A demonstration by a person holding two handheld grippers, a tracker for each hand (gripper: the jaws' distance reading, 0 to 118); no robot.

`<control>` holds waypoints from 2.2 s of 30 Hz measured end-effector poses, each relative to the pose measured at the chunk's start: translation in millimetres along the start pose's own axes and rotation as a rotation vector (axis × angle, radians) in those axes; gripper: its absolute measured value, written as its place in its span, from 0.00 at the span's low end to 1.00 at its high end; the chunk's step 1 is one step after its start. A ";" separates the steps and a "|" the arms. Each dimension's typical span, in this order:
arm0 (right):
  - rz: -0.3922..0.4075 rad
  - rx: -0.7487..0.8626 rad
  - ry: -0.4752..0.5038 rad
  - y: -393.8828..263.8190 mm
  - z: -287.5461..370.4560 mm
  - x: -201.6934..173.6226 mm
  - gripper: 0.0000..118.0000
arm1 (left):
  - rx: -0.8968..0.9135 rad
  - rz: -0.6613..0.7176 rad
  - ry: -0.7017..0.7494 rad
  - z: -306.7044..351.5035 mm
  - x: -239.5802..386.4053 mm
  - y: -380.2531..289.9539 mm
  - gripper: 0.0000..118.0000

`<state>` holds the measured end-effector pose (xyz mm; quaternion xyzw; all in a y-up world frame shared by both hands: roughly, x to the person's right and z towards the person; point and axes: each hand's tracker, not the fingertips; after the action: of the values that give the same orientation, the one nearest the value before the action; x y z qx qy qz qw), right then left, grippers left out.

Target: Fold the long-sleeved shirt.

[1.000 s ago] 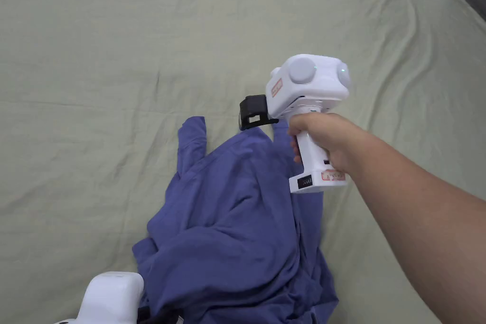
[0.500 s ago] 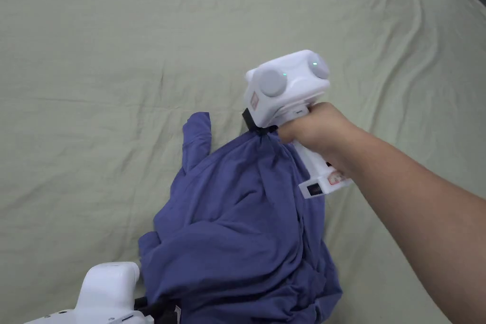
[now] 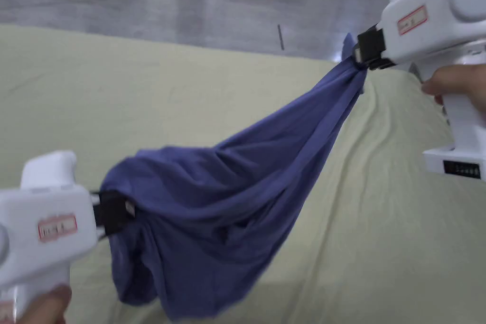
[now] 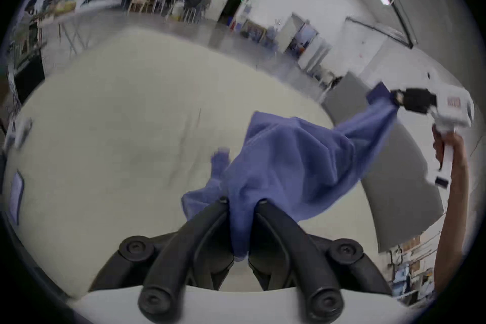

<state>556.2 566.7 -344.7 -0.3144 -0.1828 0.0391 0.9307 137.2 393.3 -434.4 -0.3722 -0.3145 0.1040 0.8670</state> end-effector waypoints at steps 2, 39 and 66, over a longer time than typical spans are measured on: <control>0.008 0.025 -0.072 25.0 18.8 12.1 0.03 | 0.087 0.011 -0.018 6.3 12.8 47.9 0.03; -0.576 -0.330 0.037 -190.9 -226.3 21.0 0.03 | -0.256 -0.297 0.143 -243.9 -6.9 66.4 0.03; -0.614 -0.531 0.021 -418.8 -73.3 -47.2 0.96 | -0.417 -0.012 0.070 -39.7 -108.6 -165.8 1.00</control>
<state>521.4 181.3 -162.5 -0.4750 -0.2624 -0.2927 0.7873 68.3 209.0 -388.3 -0.5450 -0.3012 0.0184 0.7822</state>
